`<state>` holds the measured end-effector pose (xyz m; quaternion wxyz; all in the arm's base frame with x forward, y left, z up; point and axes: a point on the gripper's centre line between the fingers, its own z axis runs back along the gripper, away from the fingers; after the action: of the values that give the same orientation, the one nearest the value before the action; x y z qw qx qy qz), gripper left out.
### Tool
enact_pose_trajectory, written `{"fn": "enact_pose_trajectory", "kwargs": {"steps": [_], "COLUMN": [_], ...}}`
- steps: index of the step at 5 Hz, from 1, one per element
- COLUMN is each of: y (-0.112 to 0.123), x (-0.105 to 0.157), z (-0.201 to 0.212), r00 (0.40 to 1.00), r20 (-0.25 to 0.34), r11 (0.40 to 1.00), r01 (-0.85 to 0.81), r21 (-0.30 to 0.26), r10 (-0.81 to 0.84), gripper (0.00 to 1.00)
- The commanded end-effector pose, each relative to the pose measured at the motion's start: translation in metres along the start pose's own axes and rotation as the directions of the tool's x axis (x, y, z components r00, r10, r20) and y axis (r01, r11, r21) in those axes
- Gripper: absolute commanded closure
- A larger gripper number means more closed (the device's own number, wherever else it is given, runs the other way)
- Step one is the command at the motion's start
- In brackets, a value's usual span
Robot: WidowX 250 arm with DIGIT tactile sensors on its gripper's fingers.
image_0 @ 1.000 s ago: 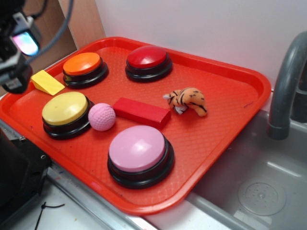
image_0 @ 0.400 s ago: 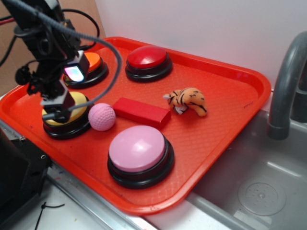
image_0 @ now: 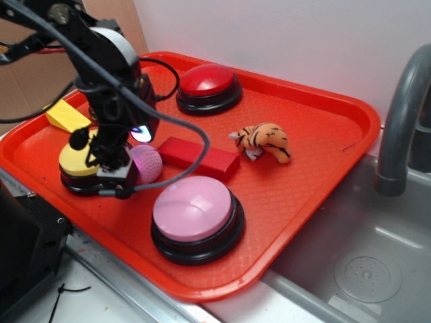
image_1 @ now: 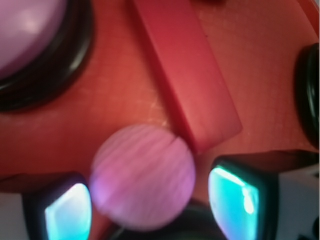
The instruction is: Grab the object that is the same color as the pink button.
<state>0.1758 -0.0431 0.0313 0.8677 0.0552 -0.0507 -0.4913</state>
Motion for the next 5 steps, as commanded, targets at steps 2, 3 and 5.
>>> {"fn": "enact_pose_trajectory", "kwargs": {"steps": [2, 3, 5], "y": [-0.003, 0.003, 0.044], "x": [0.011, 0.014, 0.017], "z": [-0.001, 0.018, 0.073], "r00": [1.0, 0.993, 0.839], "r20": [0.023, 0.011, -0.122], "r11": [1.0, 0.992, 0.836], "r01": [0.002, -0.121, -0.542], "r21": [0.013, -0.032, -0.086], "r10": [-0.002, 0.121, 0.531], "gripper": [1.0, 1.0, 1.0]}}
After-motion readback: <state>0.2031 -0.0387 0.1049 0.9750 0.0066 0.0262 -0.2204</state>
